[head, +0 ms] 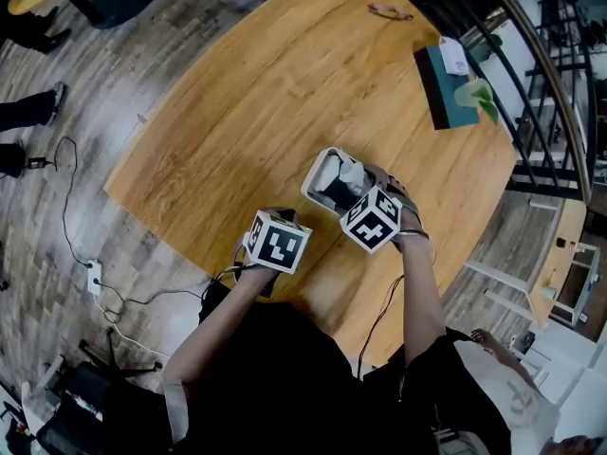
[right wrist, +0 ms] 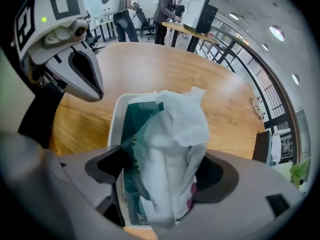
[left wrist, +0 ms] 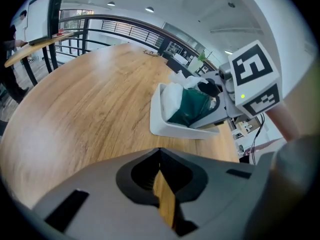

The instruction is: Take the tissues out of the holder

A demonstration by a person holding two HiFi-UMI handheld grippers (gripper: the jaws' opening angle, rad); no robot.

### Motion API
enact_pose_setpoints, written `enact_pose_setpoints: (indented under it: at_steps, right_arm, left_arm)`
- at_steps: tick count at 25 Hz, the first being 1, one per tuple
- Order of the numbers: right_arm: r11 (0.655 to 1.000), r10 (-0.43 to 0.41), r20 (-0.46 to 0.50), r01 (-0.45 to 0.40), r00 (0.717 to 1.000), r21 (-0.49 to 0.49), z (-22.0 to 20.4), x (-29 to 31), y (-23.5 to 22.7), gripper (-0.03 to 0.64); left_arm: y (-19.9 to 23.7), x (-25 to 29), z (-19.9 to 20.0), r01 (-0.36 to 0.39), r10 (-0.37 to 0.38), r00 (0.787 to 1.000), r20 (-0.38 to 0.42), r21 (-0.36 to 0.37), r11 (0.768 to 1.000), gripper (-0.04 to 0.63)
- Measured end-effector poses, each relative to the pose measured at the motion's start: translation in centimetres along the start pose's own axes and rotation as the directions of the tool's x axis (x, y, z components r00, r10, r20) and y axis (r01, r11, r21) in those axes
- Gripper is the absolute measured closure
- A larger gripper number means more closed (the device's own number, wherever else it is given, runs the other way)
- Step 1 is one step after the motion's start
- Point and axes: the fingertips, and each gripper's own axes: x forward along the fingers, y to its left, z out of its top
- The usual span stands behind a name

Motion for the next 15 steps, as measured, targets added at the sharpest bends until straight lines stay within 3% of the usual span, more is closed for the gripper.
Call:
enact_pose_setpoints:
  at_steps: [6, 15]
  right_arm:
    - [0.998, -0.025, -0.029, 0.023, 0.999, -0.06, -0.41, 0.3, 0.2, 0.205]
    - [0.997, -0.024, -0.034, 0.021, 0.999, -0.07, -0.31, 0.33, 0.41, 0.249]
  left_arm:
    - [-0.34, 0.49, 0.06, 0.001, -0.001, 1.0, -0.008, 0.009, 1.0, 0.588]
    - [-0.52, 0.92, -0.23, 0.005, -0.004, 1.0, -0.022, 0.013, 1.0, 0.588]
